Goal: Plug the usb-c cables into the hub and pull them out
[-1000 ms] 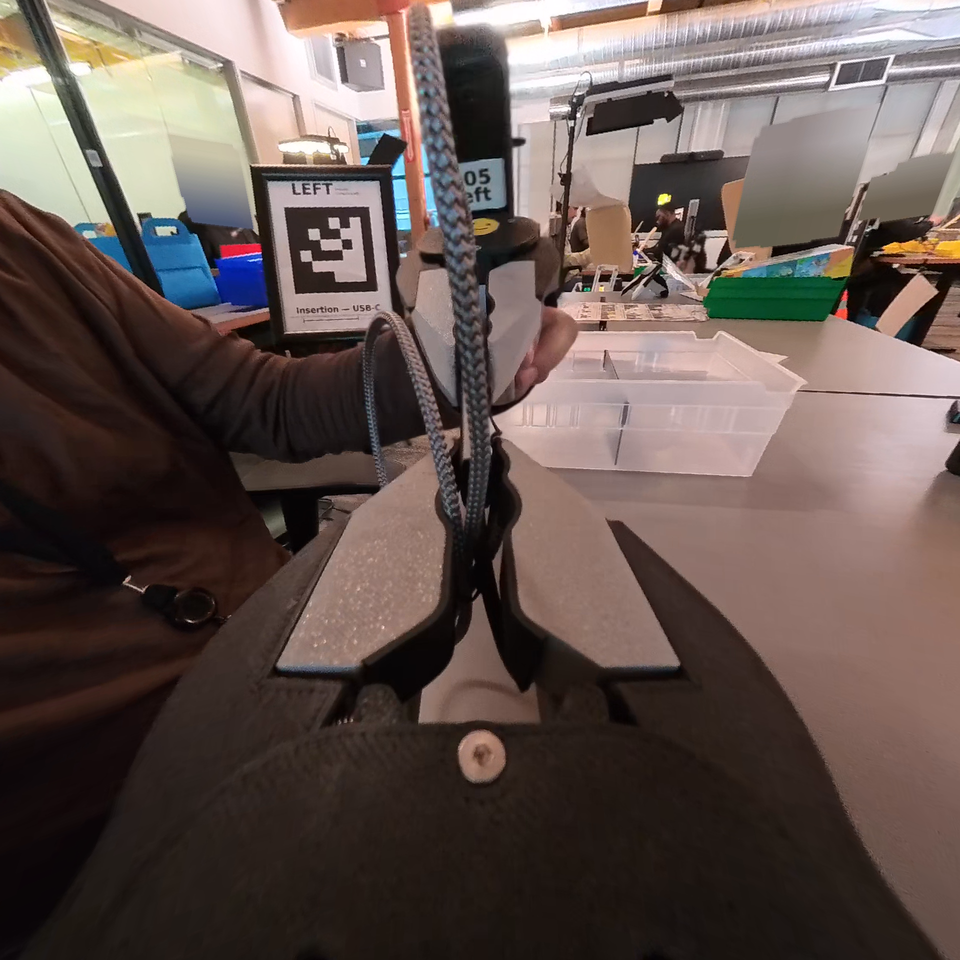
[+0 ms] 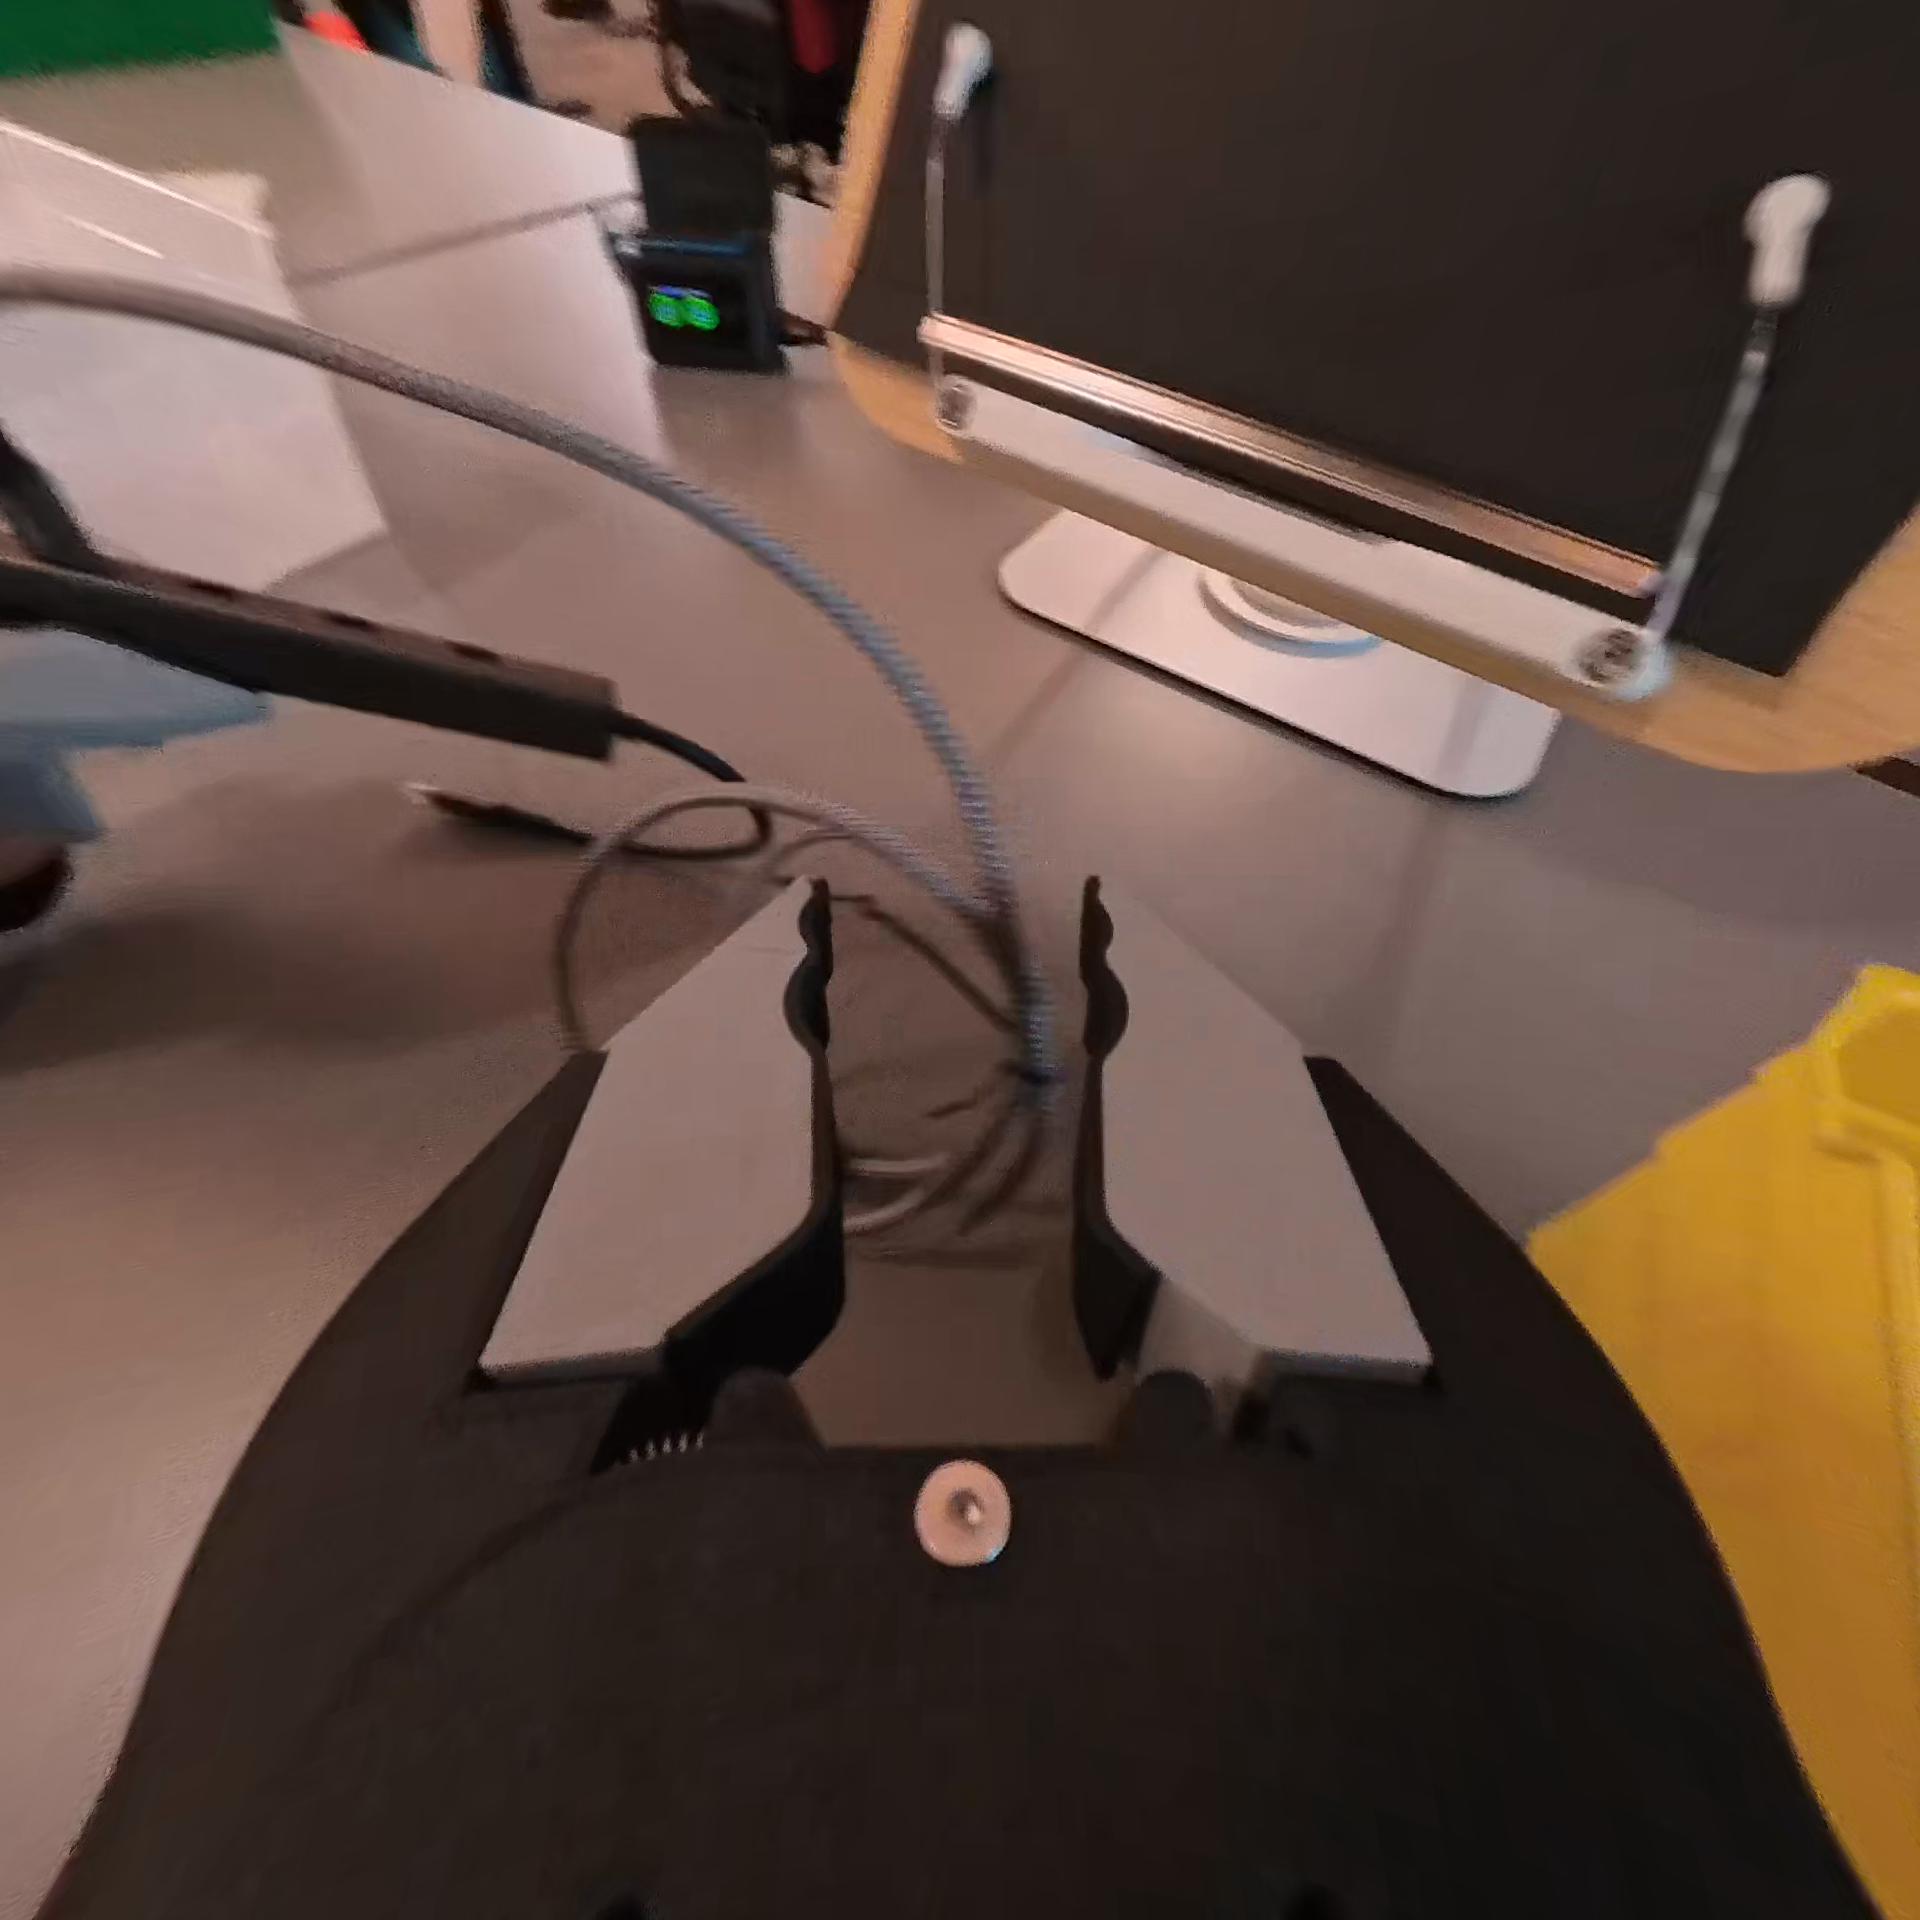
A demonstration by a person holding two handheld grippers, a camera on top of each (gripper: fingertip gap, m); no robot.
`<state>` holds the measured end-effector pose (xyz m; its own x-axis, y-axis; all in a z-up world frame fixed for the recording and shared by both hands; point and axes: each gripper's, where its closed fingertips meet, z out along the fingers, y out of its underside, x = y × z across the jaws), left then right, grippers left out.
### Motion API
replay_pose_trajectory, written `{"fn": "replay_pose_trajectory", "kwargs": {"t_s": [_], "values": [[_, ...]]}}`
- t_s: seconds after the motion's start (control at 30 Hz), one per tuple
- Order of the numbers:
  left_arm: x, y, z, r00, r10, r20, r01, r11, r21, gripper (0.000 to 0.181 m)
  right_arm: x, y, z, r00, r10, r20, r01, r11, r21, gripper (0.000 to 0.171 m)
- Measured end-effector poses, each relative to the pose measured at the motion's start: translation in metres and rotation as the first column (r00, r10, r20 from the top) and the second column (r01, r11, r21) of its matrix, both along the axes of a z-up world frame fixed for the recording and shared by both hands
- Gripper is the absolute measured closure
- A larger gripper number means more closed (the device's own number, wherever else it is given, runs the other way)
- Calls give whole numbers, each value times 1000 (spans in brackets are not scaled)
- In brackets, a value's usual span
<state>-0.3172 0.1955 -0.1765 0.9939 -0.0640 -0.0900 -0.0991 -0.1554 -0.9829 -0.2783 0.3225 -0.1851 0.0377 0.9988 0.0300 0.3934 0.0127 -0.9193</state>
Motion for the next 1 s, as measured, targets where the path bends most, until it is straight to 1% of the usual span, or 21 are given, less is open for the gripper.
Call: {"fn": "replay_pose_trajectory", "kwargs": {"t_s": [0.07, 0.1, 0.13, 0.2, 0.23, 0.3, 0.33, 0.37, 0.4, 0.43, 0.5, 0.57, 0.6, 0.67, 0.73, 0.8, 0.9, 0.97, 1.0], "values": [[-14, -4, 3, 998, 65, 6, -65, 998, 14, 175, 4, 13, 1, 997, -78, -2, 78, 997, 15, 123], [-19, -6, 4, 996, 82, 23, -82, 996, 19, 175, 5, 15, 5, 996, -81, -25, 81, 997, 6, 121], [-19, -7, 4, 996, 73, 49, -75, 997, 24, 175, 6, 12, 12, 996, -55, -64, 55, 998, -5, 121], [-12, -9, 7, 995, 17, 97, -22, 999, 48, 175, 6, -13, 37, 977, 78, -198, -83, 996, -16, 128], [-7, -9, 8, 993, -15, 115, 9, 999, 52, 175, 9, -30, 53, 945, 163, -284, -172, 985, -7, 129], [-3, -8, 2, 990, -32, 137, 28, 999, 29, 175, 21, -65, 81, 850, 310, -425, -321, 946, 47, 134], [-4, -8, -1, 990, -27, 140, 25, 1000, 15, 175, 28, -79, 90, 804, 366, -469, -376, 923, 75, 139], [-5, -7, -3, 990, -20, 142, 19, 1000, 11, 175, 32, -87, 94, 771, 393, -501, -404, 910, 91, 140], [-4, -6, -3, 988, -23, 150, 22, 1000, 11, 175, 35, -91, 95, 754, 401, -521, -419, 904, 90, 137], [-4, -6, -3, 986, -28, 162, 27, 1000, 10, 174, 36, -97, 93, 743, 420, -521, -452, 889, 74, 133], [-1, -6, -3, 985, -44, 167, 42, 999, 16, 174, 39, -117, 83, 710, 519, -476, -583, 812, 15, 142], [10, -7, -1, 981, -109, 164, 106, 994, 26, 175, 39, -136, 71, 676, 599, -429, -687, 723, -74, 136], [20, -7, -1, 973, -165, 164, 163, 986, 26, 175, 38, -143, 67, 671, 619, -407, -707, 700, -100, 131], [44, -9, -2, 949, -278, 148, 277, 961, 23, 175, 31, -146, 59, 696, 616, -369, -686, 722, -88, 130], [63, -10, -4, 929, -355, 108, 356, 934, 5, 174, 27, -145, 49, 728, 611, -311, -652, 757, -39, 156], [72, -10, -5, 921, -380, 91, 382, 924, -1, 174, 27, -148, 39, 724, 640, -257, -665, 747, -14, 164], [78, -11, -5, 910, -402, 104, 404, 915, 0, 175, 29, -157, 34, 699, 678, -227, -696, 718, 2, 163], [78, -11, -4, 905, -409, 114, 411, 912, 4, 174, 27, -156, 34, 712, 666, -224, -677, 735, 35, 171], [78, -11, -5, 904, -411, 119, 413, 911, 3, 174, 26, -155, 34, 719, 658, -222, -667, 744, 45, 171]]}}
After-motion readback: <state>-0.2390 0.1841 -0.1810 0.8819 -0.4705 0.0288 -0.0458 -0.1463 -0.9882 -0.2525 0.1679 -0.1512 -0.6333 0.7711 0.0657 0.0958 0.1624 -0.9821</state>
